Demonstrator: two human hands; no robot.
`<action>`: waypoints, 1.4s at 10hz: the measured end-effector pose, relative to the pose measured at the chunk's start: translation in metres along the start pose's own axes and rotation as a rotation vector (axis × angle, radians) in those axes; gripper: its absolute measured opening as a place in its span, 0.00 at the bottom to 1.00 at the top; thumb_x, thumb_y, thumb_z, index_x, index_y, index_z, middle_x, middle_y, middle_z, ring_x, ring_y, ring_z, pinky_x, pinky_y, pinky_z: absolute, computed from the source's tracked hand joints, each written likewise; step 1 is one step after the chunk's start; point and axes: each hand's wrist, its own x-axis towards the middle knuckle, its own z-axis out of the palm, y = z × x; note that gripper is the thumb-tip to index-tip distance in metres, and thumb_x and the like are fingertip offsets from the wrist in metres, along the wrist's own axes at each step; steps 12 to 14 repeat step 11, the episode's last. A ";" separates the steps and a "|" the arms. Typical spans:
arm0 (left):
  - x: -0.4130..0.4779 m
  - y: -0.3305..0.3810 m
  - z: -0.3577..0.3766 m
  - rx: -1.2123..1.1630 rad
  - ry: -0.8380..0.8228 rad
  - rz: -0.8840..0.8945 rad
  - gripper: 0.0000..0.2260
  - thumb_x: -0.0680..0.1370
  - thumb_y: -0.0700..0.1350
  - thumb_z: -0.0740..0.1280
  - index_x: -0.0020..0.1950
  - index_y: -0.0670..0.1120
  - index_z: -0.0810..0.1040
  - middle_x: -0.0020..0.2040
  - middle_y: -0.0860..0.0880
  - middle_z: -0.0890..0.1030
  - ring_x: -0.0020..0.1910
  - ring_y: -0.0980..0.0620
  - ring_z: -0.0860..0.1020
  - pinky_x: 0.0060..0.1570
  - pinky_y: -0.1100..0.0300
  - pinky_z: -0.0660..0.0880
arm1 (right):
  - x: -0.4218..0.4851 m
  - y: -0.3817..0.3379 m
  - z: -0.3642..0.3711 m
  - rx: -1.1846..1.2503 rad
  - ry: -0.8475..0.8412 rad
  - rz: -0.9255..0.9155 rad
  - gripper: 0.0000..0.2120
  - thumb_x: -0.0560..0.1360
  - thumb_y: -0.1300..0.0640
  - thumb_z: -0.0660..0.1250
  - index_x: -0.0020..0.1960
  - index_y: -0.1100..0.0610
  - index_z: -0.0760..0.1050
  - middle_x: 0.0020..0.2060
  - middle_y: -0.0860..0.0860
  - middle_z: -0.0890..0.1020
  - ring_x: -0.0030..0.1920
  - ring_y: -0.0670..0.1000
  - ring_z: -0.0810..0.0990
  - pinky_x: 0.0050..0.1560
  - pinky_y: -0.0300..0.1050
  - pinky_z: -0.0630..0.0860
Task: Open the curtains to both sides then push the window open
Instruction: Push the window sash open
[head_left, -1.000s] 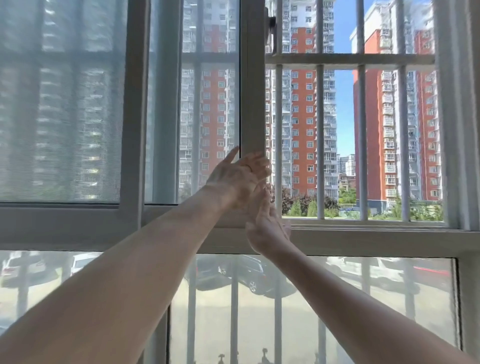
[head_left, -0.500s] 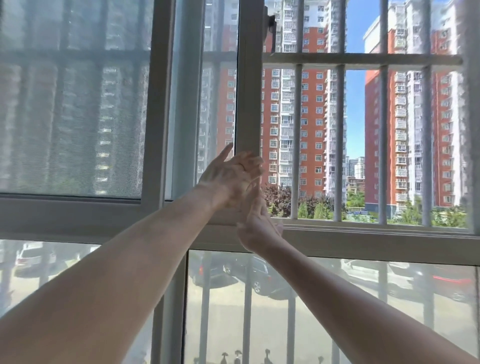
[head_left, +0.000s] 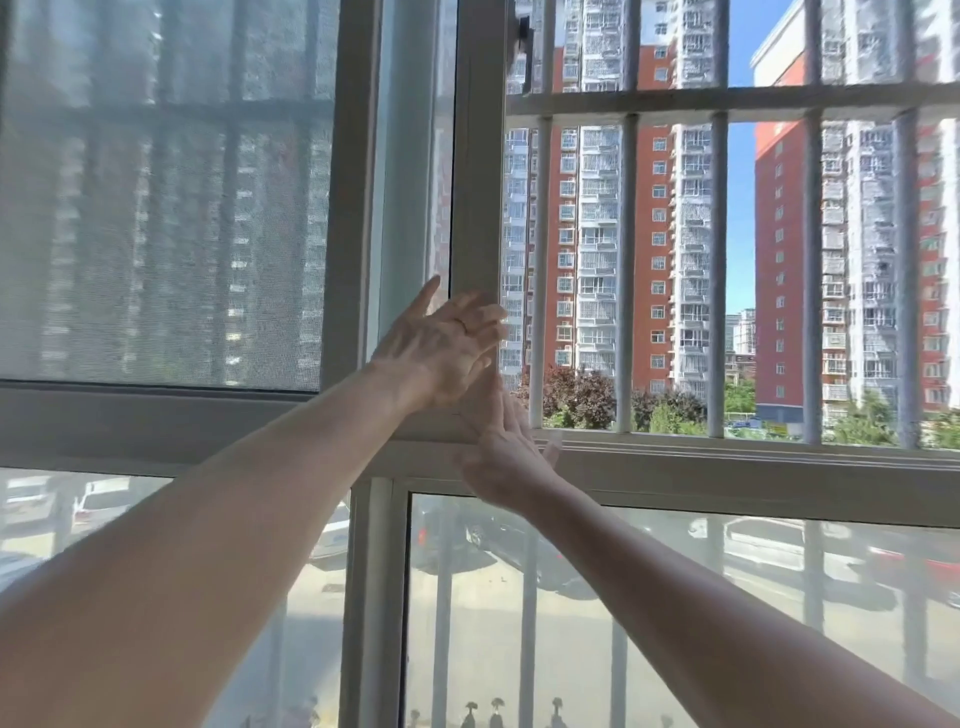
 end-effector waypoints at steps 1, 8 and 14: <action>-0.007 -0.010 0.004 0.006 -0.019 -0.026 0.21 0.82 0.56 0.47 0.76 0.57 0.55 0.79 0.57 0.51 0.78 0.51 0.47 0.74 0.41 0.37 | 0.004 -0.007 0.006 -0.028 -0.025 -0.028 0.44 0.75 0.57 0.57 0.75 0.52 0.26 0.77 0.48 0.34 0.77 0.49 0.34 0.71 0.67 0.30; -0.035 -0.040 0.009 0.013 -0.293 -0.219 0.26 0.82 0.57 0.51 0.78 0.57 0.44 0.77 0.58 0.35 0.78 0.48 0.41 0.71 0.41 0.35 | 0.008 -0.032 0.012 0.074 -0.107 -0.112 0.43 0.76 0.57 0.60 0.77 0.44 0.33 0.78 0.45 0.38 0.78 0.52 0.37 0.74 0.64 0.37; -0.046 -0.016 -0.032 -0.313 -0.272 -0.257 0.29 0.82 0.54 0.53 0.77 0.58 0.40 0.78 0.54 0.36 0.78 0.49 0.41 0.72 0.33 0.43 | -0.094 -0.058 -0.178 0.685 0.490 -0.423 0.28 0.80 0.58 0.62 0.77 0.52 0.56 0.76 0.53 0.62 0.73 0.51 0.64 0.74 0.57 0.61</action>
